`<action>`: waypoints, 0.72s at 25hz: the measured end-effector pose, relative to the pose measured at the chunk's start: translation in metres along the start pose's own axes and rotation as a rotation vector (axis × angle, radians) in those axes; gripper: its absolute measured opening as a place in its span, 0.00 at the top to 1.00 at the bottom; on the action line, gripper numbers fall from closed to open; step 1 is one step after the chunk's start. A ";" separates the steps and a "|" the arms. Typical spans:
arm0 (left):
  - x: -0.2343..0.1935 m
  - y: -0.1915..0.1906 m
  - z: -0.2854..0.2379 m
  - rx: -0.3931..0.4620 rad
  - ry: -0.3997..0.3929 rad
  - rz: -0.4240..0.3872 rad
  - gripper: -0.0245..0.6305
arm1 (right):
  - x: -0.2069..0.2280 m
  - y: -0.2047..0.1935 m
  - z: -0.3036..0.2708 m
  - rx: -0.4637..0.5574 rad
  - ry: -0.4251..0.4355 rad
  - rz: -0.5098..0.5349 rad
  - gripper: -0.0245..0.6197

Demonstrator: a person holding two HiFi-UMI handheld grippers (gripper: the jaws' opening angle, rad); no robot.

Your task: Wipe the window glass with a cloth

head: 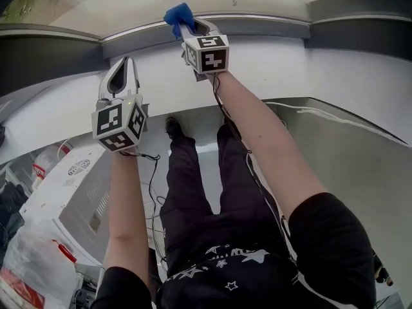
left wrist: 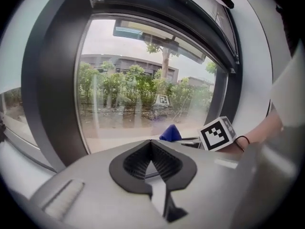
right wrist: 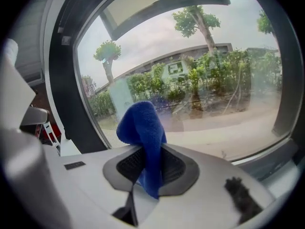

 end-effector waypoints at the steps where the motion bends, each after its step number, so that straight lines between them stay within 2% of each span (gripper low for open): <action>1: 0.013 0.001 -0.006 -0.003 -0.016 -0.005 0.95 | 0.015 0.000 0.009 0.004 -0.020 -0.006 0.85; 11: 0.150 0.017 -0.070 -0.036 -0.156 -0.075 0.95 | 0.172 0.006 0.106 0.054 -0.206 -0.090 0.85; 18: 0.236 0.029 -0.105 -0.057 -0.243 -0.113 0.95 | 0.276 0.010 0.174 0.101 -0.361 -0.188 0.85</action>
Point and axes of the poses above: the fingertips, and each gripper's own axes: z backward along the fingers, x to its right, y out of its top, the point moved 3 cm from there along z, backward along the fingers, and after that the axes turned 2 degrees about z, right-handed, at the moved point
